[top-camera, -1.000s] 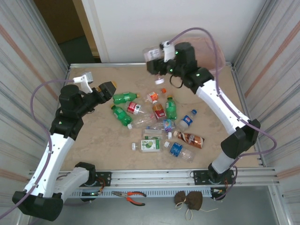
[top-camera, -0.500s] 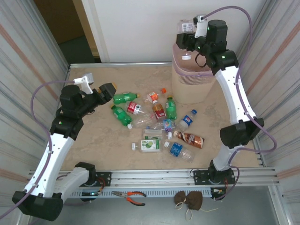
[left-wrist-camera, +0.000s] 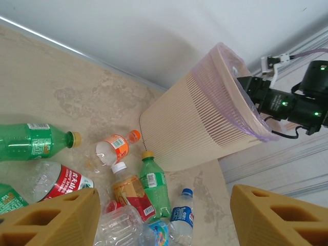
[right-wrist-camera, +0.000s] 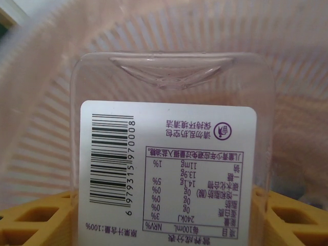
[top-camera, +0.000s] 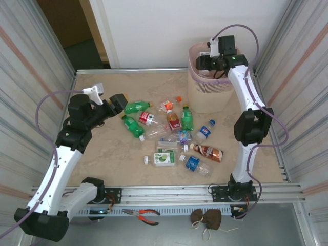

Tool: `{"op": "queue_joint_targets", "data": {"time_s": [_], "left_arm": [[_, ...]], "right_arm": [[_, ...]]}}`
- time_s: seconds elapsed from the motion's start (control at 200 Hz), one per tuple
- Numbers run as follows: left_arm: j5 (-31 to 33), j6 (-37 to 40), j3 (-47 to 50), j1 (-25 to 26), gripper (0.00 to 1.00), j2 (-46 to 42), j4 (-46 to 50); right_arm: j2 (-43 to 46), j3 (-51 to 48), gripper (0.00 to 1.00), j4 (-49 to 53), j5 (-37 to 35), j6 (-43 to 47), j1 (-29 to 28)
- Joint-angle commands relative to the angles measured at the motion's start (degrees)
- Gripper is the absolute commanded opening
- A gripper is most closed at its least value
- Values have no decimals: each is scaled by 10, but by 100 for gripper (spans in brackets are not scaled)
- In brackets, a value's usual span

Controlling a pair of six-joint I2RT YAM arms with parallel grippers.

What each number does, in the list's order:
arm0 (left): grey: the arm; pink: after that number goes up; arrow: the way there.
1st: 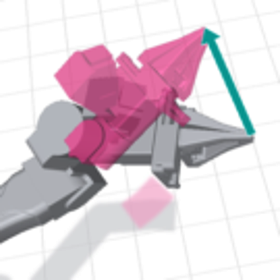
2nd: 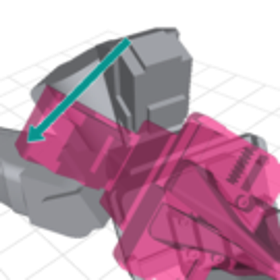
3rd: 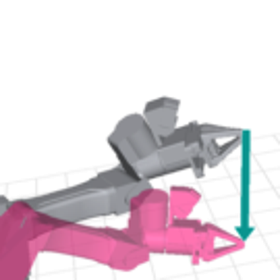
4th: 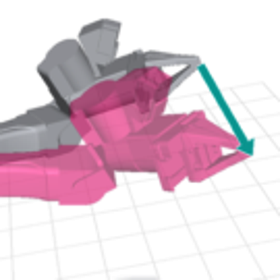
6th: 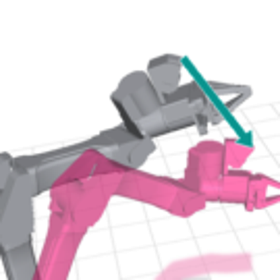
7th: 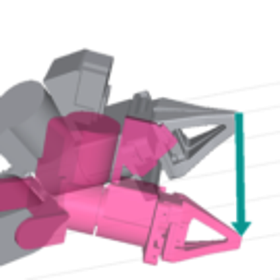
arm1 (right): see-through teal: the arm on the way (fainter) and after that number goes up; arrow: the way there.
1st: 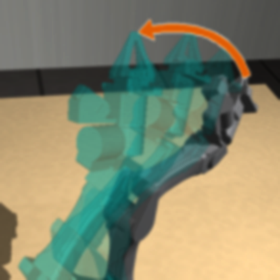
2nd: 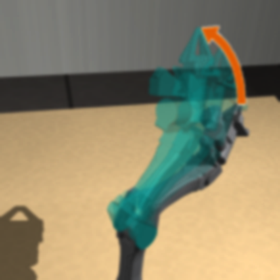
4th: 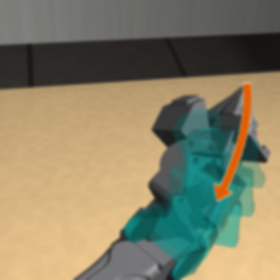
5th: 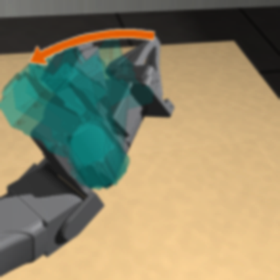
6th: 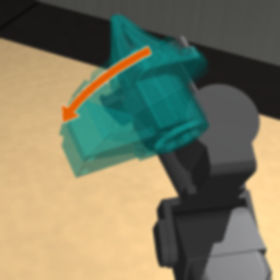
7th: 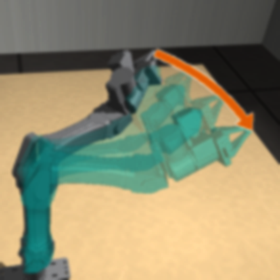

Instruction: Put the plastic bottles in the bin

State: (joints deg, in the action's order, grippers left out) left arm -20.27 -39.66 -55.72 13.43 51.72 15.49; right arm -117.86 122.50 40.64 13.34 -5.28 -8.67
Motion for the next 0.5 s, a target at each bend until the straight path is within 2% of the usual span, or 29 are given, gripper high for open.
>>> {"op": "queue_joint_targets", "data": {"time_s": [0.0,0.276,0.496], "left_arm": [[6,-1,7,-5,68,-9,5],[8,-3,21,-6,68,-11,5],[6,-4,26,-5,68,-1,6]], "right_arm": [[-30,23,64,27,18,7,2],[-97,36,65,64,28,11,3],[-104,38,74,69,41,1,9]]}}
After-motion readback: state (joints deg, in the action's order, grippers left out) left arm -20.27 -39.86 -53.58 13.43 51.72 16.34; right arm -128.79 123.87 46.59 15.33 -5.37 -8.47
